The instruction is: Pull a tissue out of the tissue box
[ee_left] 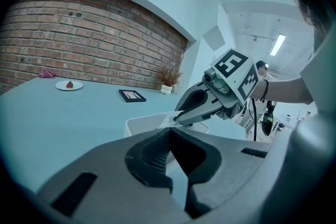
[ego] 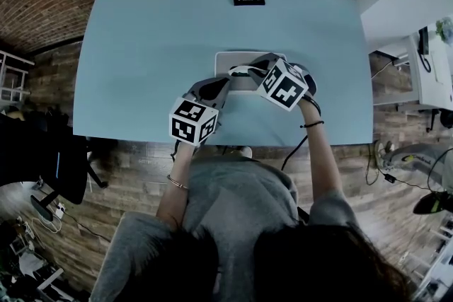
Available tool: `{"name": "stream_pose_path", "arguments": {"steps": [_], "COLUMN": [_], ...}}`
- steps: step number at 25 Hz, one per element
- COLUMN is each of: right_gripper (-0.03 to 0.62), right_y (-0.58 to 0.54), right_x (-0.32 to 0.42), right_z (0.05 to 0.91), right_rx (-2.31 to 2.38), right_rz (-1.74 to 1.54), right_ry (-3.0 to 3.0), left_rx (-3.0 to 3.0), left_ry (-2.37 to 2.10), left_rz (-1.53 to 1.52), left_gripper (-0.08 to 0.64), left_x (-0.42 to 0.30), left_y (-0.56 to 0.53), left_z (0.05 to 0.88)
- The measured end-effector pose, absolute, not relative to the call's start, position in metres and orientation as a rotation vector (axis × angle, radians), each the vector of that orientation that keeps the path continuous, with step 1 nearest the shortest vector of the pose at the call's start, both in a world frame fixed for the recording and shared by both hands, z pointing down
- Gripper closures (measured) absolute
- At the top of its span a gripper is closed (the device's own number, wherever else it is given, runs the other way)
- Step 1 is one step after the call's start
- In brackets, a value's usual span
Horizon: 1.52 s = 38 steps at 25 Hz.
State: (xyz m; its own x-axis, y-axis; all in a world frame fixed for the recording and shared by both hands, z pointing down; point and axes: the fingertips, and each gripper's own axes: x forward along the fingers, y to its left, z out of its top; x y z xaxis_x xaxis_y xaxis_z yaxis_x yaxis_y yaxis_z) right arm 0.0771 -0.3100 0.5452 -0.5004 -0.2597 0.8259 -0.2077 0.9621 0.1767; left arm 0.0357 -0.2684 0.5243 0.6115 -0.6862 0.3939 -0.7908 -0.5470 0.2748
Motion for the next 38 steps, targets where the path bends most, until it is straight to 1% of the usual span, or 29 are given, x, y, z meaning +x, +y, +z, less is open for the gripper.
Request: {"name": "stream_pose_path", "arguments": {"steps": [38], "right_gripper": [0.589], "right_y": [-0.295], "right_x": [0.093], "right_z": [0.482], "right_rx": [0.437], "right_rz": [-0.192], "right_ry": [-2.204], "left_rx": [2.477], "left_ry": [-1.297], "left_rz": [0.342], "left_gripper": [0.557], "left_x": [0.036], "left_y": [-0.254], "left_z": [0.487]}}
